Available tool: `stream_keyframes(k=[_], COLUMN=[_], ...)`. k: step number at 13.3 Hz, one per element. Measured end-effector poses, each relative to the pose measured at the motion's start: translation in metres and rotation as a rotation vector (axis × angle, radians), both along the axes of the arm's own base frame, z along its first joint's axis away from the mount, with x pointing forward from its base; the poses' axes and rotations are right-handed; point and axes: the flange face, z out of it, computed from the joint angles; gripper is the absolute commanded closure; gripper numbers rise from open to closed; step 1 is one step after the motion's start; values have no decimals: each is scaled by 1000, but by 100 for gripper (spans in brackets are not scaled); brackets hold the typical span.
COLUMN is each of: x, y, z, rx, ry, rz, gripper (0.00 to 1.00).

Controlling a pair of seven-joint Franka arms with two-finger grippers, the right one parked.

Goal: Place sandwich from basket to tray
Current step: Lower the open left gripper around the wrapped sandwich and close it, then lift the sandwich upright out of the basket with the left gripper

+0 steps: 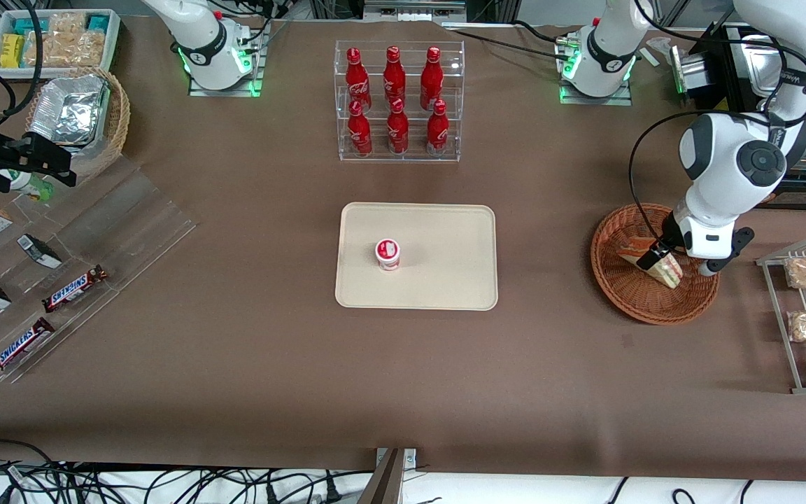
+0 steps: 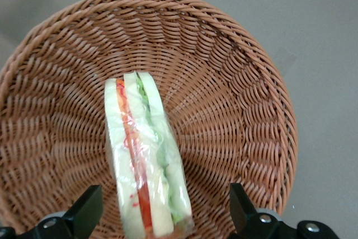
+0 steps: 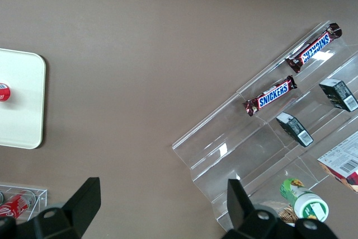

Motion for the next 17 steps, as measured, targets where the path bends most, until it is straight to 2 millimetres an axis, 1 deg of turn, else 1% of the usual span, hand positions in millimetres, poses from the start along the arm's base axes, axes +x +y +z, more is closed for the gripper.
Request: stream_keyframes(k=[2,4,5,6,7,8,10,12,14,15,16,17], x=[1,1,1,1,1,0,-2,-3,-3,0,6,15], y=[5,8,7,7,6,5,4,4,4,4,1,-5], z=[-16,-26,-27,-27,-27,-28,-30,-30,-24,-15,0,22], rx=[-2,-3,-3,2,19,44,73,83,89,96,105,114], ry=[-7,-3,-2,-2,0,4,22,40,68,87,110,138], rz=[9,12,12,3,-24,-62,-104,-130,-155,-169,-191,-225], gripper=[0,0,27,51,69,82,96,100,100,100,100,100])
